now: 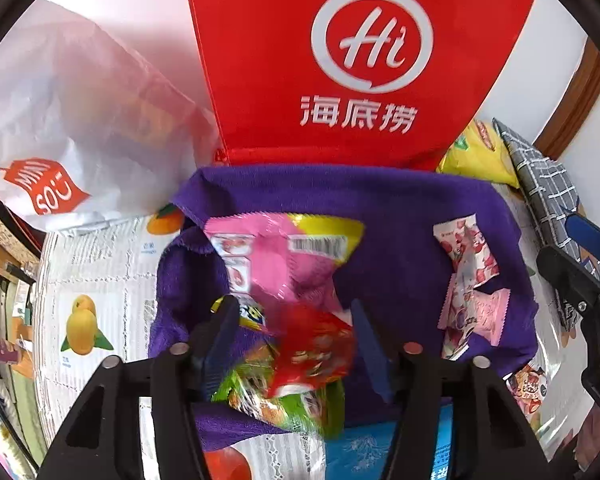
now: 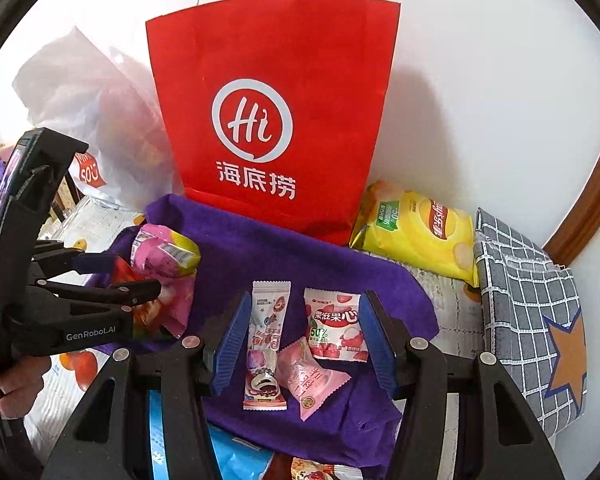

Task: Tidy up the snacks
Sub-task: 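Open the right tool to release the white packet while the left tool releases the red packet, then grasp a panda-print packet with the right tool while the left tool returns to the pile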

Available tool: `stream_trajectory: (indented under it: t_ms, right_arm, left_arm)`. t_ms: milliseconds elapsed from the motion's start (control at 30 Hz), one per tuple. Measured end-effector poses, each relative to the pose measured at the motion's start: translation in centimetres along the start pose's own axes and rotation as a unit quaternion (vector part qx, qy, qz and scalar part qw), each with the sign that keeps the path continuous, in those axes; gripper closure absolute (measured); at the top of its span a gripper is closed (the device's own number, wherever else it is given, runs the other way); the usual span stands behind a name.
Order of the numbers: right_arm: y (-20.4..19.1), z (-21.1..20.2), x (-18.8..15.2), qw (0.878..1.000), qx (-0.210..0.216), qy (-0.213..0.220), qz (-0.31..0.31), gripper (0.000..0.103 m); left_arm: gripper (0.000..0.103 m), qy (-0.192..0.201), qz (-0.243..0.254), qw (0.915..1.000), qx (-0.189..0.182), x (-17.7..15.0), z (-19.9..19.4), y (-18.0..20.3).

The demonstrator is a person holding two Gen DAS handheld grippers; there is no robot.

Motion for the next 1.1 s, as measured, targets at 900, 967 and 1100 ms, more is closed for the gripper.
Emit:
stream_trajectory:
  t_ms: [900, 967, 1100]
  right_arm:
    - [4.9, -4.6, -7.2, 0.995, -0.066, 0.008, 0.073, 0.038]
    - [5.4, -4.0, -9.5, 0.995, -0.045, -0.018, 0.093, 0.038]
    - [5.2, -3.0, -12.4, 0.992, -0.022, -0.046, 0.112, 0.038]
  left_arm:
    - [0.040, 0.076, 0.016, 0.9961, -0.042, -0.2, -6.4, 1.5]
    - [0.040, 0.082, 0.017, 0.9955, -0.045, -0.2, -6.9, 1.6]
    - [0.040, 0.090, 0.023, 0.9945, -0.048, -0.4, -7.7, 2.1]
Point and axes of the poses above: each gripper's, at about its wrist camera, not at the fingertips, and z roughly the way its jaws point, y to its right, x to its top, the point moved 2 cm from there along z, roughly the way its jaws point, and after that the axes turned 8 degrees about -x, right-handed, at the moved point
